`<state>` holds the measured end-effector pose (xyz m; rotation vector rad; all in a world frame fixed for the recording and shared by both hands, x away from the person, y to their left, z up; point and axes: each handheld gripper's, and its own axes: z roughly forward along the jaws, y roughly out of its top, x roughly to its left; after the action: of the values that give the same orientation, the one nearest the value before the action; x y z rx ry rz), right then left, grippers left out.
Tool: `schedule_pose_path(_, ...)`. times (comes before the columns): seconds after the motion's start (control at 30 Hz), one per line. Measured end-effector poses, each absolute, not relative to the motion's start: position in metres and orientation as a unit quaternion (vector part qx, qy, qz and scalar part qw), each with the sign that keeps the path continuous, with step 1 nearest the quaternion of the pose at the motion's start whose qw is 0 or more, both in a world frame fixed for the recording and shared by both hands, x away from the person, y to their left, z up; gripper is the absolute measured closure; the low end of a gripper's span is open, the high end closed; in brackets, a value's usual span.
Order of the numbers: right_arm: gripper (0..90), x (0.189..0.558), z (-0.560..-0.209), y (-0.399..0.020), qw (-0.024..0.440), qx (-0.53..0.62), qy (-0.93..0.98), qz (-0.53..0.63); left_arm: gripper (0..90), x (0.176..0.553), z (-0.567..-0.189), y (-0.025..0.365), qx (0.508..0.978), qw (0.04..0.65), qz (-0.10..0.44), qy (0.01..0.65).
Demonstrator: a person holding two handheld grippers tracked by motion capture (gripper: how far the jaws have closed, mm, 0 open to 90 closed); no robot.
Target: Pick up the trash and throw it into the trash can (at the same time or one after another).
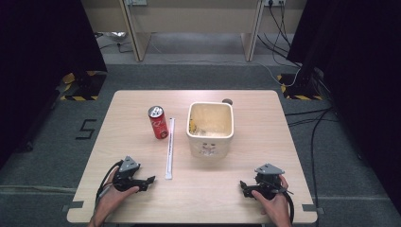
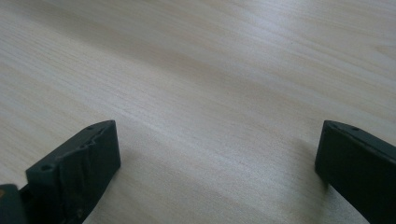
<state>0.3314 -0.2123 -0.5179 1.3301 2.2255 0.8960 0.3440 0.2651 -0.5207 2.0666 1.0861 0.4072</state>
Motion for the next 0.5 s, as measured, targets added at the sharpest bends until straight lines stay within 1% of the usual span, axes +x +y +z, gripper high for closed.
schedule_pose_path(0.17, 0.3, 0.331, -0.518, -0.212, 0.198, 0.476, 0.795, 0.32, 17.4, 0.348, -0.516, 0.264, 0.802, 0.383, 0.167, 0.426)
schedule_pose_path(0.2, 0.3, 0.331, -0.518, -0.212, 0.197, 0.476, 0.795, 0.321, 17.4, 0.352, -0.514, 0.264, 0.796, 0.388, 0.172, 0.431)
schedule_pose_path(0.5, 0.3, 0.331, -0.518, -0.212, 0.197, 0.475, 0.795, 0.32, 17.3, 0.368, -0.505, 0.263, 0.791, 0.388, 0.181, 0.437)
